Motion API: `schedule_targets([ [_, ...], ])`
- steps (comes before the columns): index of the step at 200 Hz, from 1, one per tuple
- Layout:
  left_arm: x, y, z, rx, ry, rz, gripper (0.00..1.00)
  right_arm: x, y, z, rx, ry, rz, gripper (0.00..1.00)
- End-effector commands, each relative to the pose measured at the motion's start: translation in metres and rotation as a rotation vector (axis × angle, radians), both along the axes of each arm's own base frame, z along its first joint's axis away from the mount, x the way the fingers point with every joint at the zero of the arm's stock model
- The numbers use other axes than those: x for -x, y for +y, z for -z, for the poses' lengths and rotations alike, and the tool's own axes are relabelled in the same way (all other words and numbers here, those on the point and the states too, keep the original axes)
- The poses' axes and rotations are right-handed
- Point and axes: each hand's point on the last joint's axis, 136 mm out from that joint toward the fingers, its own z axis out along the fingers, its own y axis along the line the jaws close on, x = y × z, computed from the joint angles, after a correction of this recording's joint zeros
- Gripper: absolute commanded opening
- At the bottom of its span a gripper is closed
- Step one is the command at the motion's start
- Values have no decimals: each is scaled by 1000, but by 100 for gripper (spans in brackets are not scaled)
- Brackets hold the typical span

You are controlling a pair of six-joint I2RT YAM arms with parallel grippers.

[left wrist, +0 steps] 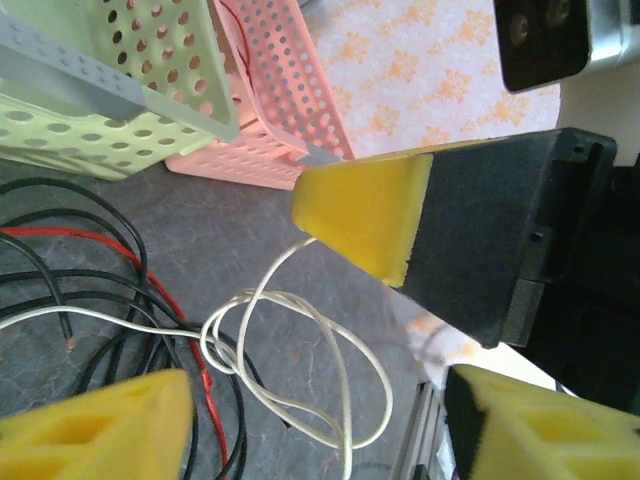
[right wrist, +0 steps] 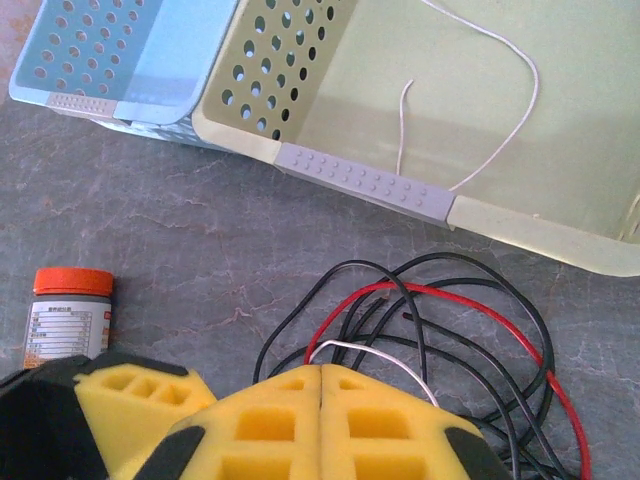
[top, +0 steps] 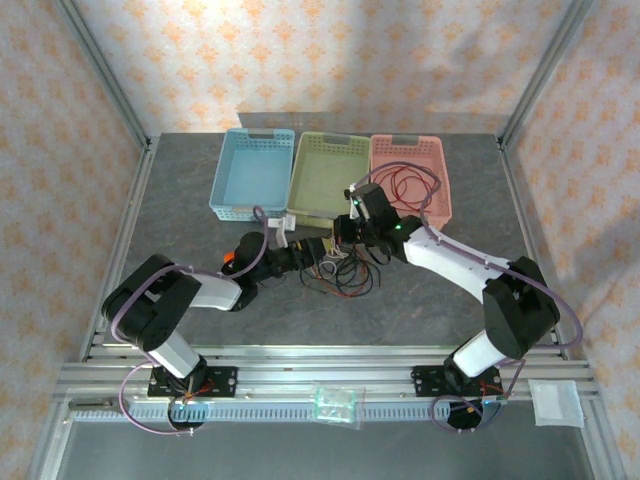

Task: Untangle the cables

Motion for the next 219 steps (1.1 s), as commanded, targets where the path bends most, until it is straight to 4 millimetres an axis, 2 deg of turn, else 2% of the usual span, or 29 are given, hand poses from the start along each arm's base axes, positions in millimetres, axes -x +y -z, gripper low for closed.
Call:
schedule_targets([
  [1, 1, -11, -12, 26, -53, 49, 57, 0, -2, -15, -36, -20, 20, 0],
  [37, -1, -9, -5, 16, -37, 33, 37, 1, -4, -20, -44, -25, 27, 0],
  [52, -2, -8, -2, -2, -33, 24, 24, 2, -5, -23, -40, -28, 28, 0],
  [73, -5, -2, 5, -50, -25, -8, 15, 2, -12, -27, -28, -45, 51, 0],
  [90, -7, 2, 14, -116, -12, -30, 12, 1, -20, -34, -16, -72, 84, 0],
  [139, -17, 18, 33, -337, 6, -88, 9, -6, -52, -81, 2, -221, 224, 0],
  [188, -21, 29, 38, -421, 13, -123, 3, -8, -113, -122, 95, -370, 486, 0],
  [204, -21, 30, 37, -424, 11, -129, 3, -8, -131, -123, 139, -392, 569, 0],
  [208, -22, 30, 36, -424, 9, -132, 3, -4, -137, -133, 124, -413, 594, 0],
  [219, -22, 31, 35, -426, 8, -135, 2, -2, -149, -136, 139, -426, 649, 0],
])
